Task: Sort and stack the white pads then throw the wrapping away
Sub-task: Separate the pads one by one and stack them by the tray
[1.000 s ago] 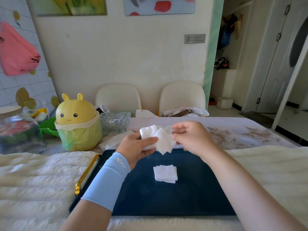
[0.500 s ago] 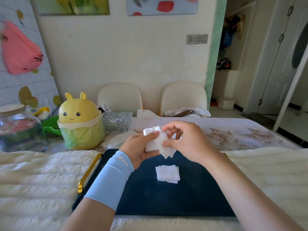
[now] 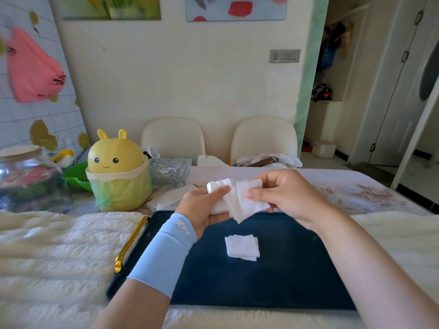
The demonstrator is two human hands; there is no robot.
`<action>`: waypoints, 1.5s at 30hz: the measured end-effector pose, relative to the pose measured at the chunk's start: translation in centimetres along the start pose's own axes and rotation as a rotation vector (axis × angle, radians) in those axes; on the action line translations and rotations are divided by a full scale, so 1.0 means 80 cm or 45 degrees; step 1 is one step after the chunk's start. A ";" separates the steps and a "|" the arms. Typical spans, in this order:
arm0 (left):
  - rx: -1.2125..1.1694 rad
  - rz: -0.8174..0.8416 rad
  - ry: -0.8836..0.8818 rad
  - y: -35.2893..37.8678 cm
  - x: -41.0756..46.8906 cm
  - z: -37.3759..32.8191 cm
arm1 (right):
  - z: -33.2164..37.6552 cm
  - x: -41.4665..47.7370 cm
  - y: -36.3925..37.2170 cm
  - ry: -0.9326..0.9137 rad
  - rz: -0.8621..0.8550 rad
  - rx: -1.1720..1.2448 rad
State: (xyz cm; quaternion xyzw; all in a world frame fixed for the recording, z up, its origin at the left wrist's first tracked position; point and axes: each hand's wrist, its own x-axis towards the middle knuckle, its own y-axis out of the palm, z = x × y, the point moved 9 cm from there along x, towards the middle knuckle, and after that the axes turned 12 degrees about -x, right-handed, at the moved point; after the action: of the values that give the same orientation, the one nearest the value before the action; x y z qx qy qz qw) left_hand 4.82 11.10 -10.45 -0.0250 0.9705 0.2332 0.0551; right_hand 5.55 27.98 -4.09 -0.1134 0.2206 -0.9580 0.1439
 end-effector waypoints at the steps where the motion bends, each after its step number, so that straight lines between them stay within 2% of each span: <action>1: 0.013 0.018 -0.006 0.002 -0.001 0.000 | 0.002 0.000 0.005 -0.017 0.029 -0.064; 5: 0.068 0.104 -0.034 0.012 -0.005 0.002 | 0.006 0.003 0.007 -0.064 -0.055 -0.516; 11: 0.112 0.135 -0.058 0.016 -0.006 0.004 | 0.015 0.002 0.008 -0.214 -0.195 -0.693; 16: 0.123 0.148 -0.141 0.015 -0.009 0.011 | 0.027 -0.001 0.021 -0.349 -0.073 -0.853; 21: 0.078 0.143 -0.205 0.014 -0.011 0.018 | 0.028 -0.004 0.022 -0.393 -0.051 -1.009; 24: 0.107 0.130 -0.178 0.011 -0.008 0.018 | 0.031 -0.006 0.022 -0.403 -0.020 -0.942; 29: 0.153 0.013 -0.077 -0.002 -0.005 0.011 | 0.030 -0.007 -0.021 -0.257 -0.107 -0.319; 32: 0.168 -0.016 -0.036 -0.003 -0.004 0.009 | 0.029 -0.010 -0.022 -0.177 -0.023 0.001; 35: 0.227 0.028 -0.022 0.009 -0.008 0.011 | 0.025 -0.007 -0.004 -0.130 0.045 -0.061; 38: 0.231 0.065 -0.041 0.018 -0.011 0.014 | 0.017 -0.002 0.003 -0.113 -0.003 -0.111; 41: 0.110 0.094 -0.110 0.024 -0.015 0.016 | 0.009 0.003 0.004 -0.101 -0.077 -0.319; 45: -0.039 0.130 -0.186 0.028 -0.018 0.018 | 0.002 0.007 0.001 -0.076 -0.114 -0.449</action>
State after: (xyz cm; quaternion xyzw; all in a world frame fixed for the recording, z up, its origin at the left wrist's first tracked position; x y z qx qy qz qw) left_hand 6.22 13.76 -10.55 0.0406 0.9603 0.2516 0.1133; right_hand 5.11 27.72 -3.91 -0.1752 0.3756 -0.9061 0.0854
